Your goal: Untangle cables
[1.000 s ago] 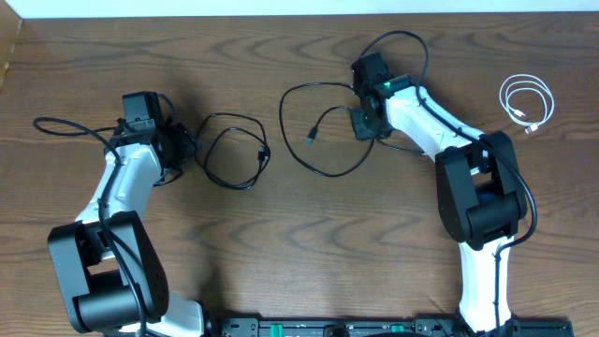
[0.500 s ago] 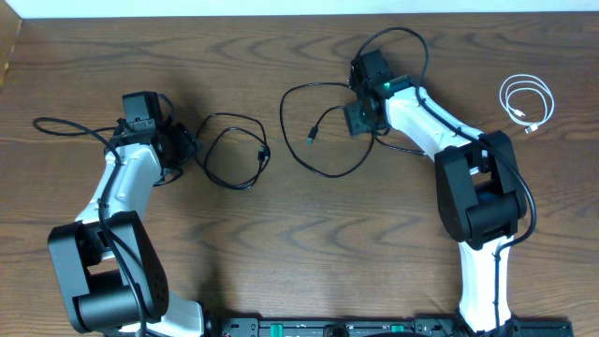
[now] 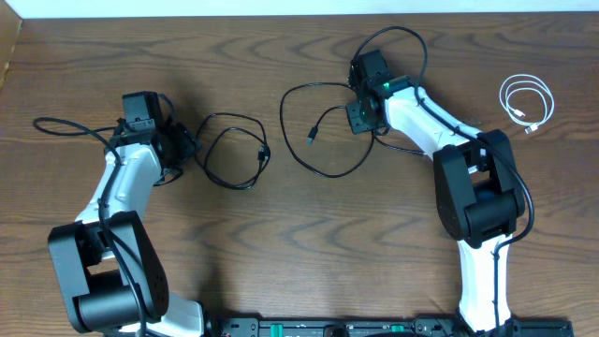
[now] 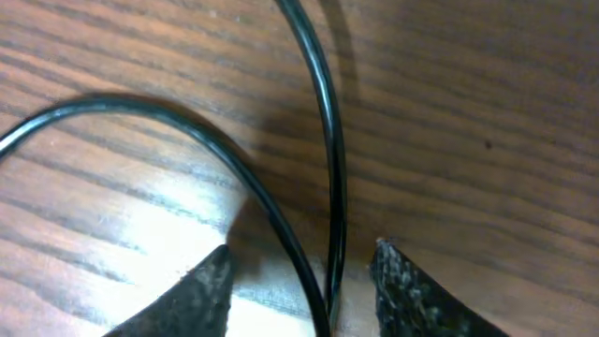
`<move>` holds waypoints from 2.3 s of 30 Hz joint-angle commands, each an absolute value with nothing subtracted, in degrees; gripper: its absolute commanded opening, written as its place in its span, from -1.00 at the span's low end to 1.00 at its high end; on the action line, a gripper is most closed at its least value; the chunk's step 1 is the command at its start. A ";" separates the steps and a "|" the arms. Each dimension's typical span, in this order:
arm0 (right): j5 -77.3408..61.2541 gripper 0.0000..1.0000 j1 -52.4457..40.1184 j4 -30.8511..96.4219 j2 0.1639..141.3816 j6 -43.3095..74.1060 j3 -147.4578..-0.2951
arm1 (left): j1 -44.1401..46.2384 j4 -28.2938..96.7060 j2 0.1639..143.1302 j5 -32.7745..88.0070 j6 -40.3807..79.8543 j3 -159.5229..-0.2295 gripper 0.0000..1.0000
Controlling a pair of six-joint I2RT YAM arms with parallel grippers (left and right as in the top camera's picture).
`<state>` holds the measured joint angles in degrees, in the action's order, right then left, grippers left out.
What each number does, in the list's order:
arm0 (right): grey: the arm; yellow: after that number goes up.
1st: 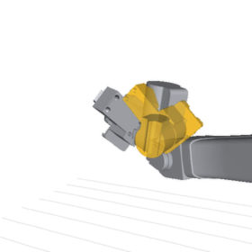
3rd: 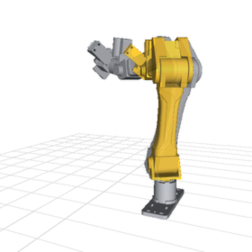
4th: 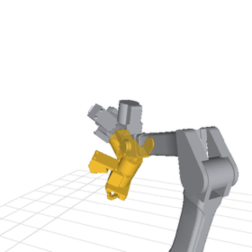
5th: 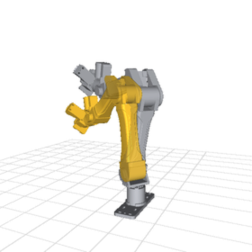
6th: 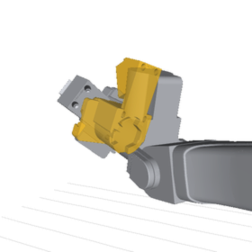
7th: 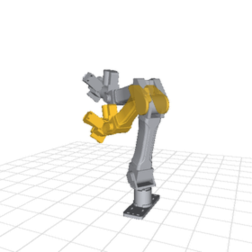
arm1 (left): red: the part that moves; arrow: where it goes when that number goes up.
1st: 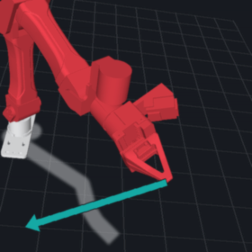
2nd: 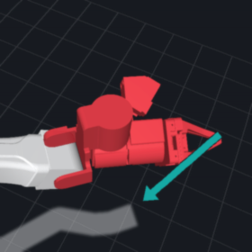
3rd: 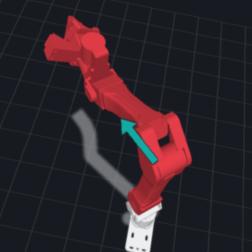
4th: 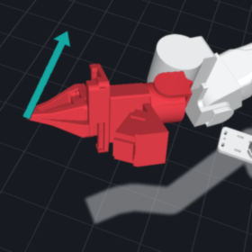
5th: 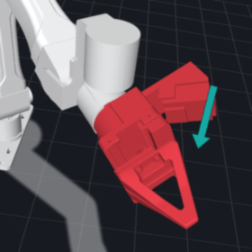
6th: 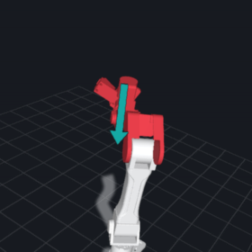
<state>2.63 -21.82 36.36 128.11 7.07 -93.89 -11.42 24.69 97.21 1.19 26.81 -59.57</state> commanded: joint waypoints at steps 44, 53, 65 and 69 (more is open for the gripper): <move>14.24 -0.98 -12.21 50.78 98.61 10.55 -92.88 | -11.29 24.60 96.99 0.91 26.94 -59.24 0.62; 8.38 -0.98 -9.30 50.11 102.24 10.22 -92.88 | -11.29 24.56 96.99 0.91 26.94 -59.24 0.62; -6.68 -0.98 -9.32 41.76 110.65 4.78 -92.88 | -11.29 24.14 96.99 0.91 26.94 -59.24 0.62; -9.82 -0.91 -9.30 39.83 114.67 -0.51 -92.88 | -11.29 23.94 96.99 0.91 27.66 -59.24 0.63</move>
<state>-4.45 -9.54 40.73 112.05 4.97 -92.79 -11.40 23.99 97.21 1.19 26.98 -59.57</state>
